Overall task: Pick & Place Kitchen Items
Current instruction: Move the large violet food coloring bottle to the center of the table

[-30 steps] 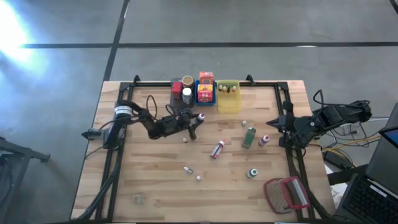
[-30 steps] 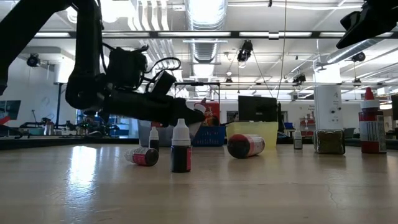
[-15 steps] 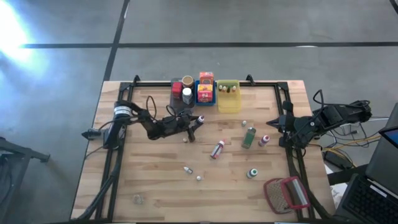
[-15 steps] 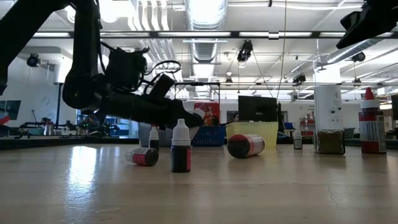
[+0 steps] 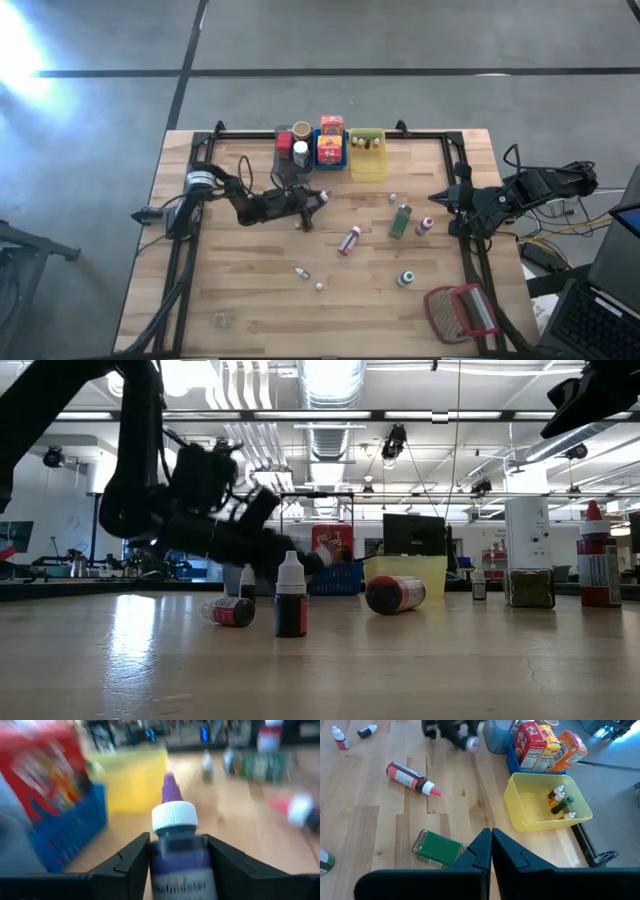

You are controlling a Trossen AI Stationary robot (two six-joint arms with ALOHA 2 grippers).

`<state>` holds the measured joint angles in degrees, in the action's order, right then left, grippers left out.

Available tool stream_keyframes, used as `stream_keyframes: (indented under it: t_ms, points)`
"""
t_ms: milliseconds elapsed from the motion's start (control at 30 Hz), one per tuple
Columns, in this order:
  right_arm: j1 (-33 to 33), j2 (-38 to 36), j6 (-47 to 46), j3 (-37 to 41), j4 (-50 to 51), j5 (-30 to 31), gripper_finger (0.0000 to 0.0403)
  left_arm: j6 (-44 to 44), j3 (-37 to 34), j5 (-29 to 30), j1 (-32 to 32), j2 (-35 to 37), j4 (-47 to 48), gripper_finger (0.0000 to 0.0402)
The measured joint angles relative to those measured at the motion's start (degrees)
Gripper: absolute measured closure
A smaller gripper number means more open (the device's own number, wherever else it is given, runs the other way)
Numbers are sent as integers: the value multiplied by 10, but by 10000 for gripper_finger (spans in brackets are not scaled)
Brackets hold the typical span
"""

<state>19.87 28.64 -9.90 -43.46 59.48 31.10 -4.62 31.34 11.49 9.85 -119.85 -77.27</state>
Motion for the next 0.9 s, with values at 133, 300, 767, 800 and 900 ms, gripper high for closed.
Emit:
stream_keyframes:
  t_ms: [133,300,767,800,900]
  points:
    - [0,0,0,0,0,0,394,-6,-3,-2,-5,-3,16,205]
    - [0,0,0,0,0,0,394,-13,2,1,-10,-3,19,187]
    - [0,0,0,0,0,0,394,-23,17,-1,-13,-2,41,179]
    - [0,0,0,0,0,0,394,-23,18,-1,-13,-2,43,179]
    - [0,0,0,0,0,0,394,-23,21,-1,-13,0,53,179]
